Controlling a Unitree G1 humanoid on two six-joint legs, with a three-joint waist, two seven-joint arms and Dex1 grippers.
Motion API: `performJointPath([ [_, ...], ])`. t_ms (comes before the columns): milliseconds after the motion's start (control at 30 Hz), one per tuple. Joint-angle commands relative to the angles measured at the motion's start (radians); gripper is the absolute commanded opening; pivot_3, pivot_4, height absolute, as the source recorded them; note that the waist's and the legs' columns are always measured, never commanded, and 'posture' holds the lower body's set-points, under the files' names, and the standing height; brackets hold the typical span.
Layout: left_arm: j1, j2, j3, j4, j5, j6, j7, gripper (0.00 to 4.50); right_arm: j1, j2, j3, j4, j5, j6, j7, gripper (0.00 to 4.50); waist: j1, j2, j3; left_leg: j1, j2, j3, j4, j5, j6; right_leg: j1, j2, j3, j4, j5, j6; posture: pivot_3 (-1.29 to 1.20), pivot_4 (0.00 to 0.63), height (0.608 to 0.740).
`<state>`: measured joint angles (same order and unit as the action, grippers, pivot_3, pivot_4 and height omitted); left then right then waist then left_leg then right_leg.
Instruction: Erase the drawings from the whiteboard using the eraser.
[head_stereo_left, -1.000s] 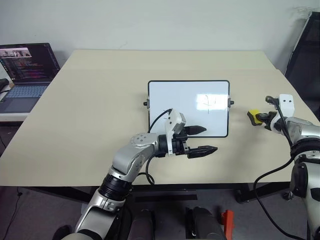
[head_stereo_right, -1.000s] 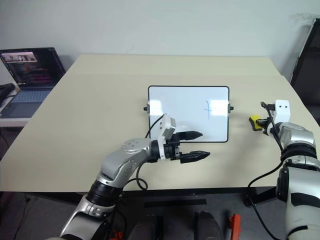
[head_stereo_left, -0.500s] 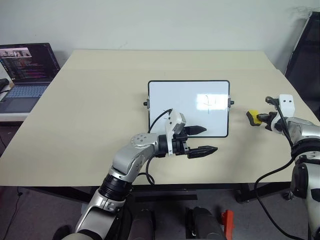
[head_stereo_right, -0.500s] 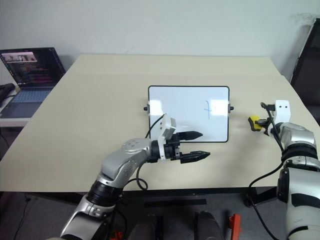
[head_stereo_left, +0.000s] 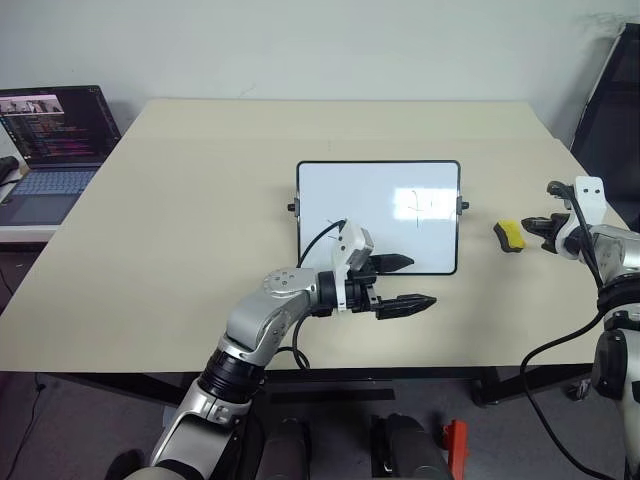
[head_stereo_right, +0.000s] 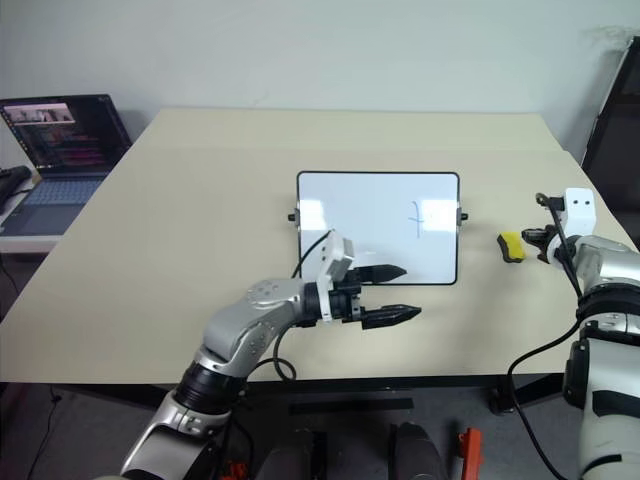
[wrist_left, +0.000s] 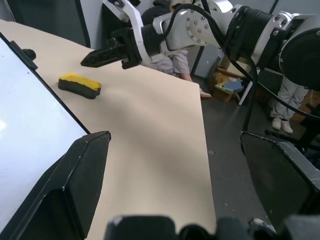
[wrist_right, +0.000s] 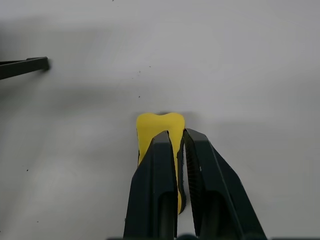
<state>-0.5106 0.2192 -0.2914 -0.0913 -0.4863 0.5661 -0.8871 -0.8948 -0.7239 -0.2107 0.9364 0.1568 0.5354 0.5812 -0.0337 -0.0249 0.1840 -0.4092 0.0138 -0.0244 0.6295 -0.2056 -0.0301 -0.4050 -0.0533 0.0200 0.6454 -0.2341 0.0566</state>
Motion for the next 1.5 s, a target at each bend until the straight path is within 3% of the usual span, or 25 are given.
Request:
performJointPath([
  [33, -0.004, -0.003, -0.002, -0.041, -0.003, -0.006, -0.011, 4.5, -0.004, 0.005, -0.01, -0.04, 0.011, 0.002, -0.005, 0.43, 0.0, 0.0, 0.0, 0.0, 0.0, 0.0, 0.0, 0.0, 0.0, 0.0, 0.0, 0.0, 0.0, 0.0, 0.0, 0.0, 0.15, 0.74],
  [1233, 0.001, -0.001, -0.013, -0.044, -0.004, -0.006, -0.015, 4.5, 0.024, 0.036, -0.015, -0.075, 0.011, -0.054, -0.079, 0.43, 0.001, 0.0, 0.0, 0.0, 0.0, 0.0, 0.0, 0.0, 0.0, 0.0, 0.0, 0.0, 0.0, 0.0, 0.0, 0.0, 0.15, 0.74],
  [1300, 0.001, -0.002, -0.014, -0.044, -0.002, -0.007, -0.015, 4.5, 0.04, 0.042, -0.047, -0.126, 0.075, -0.035, 0.002, 0.43, 0.001, 0.0, 0.0, 0.0, 0.0, 0.0, 0.0, 0.0, 0.0, 0.0, 0.0, 0.0, 0.0, 0.0, 0.0, 0.0, 0.15, 0.74],
  [1367, 0.001, -0.002, -0.013, -0.043, -0.001, -0.008, -0.016, 4.5, 0.044, 0.042, -0.041, -0.14, 0.066, -0.023, -0.018, 0.43, 0.0, 0.0, 0.0, 0.0, 0.0, 0.0, 0.0, 0.0, 0.0, 0.0, 0.0, 0.0, 0.0, 0.0, 0.0, 0.0, 0.15, 0.74],
  [1500, 0.001, -0.005, -0.013, -0.041, 0.0, -0.01, -0.015, 4.5, 0.045, 0.039, -0.059, -0.111, 0.061, -0.038, -0.076, 1.2, 0.002, 0.0, 0.0, 0.0, 0.0, 0.0, 0.0, 0.0, 0.0, 0.0, 0.0, 0.0, 0.0, 0.0, 0.0, 0.0, 0.15, 0.74],
])
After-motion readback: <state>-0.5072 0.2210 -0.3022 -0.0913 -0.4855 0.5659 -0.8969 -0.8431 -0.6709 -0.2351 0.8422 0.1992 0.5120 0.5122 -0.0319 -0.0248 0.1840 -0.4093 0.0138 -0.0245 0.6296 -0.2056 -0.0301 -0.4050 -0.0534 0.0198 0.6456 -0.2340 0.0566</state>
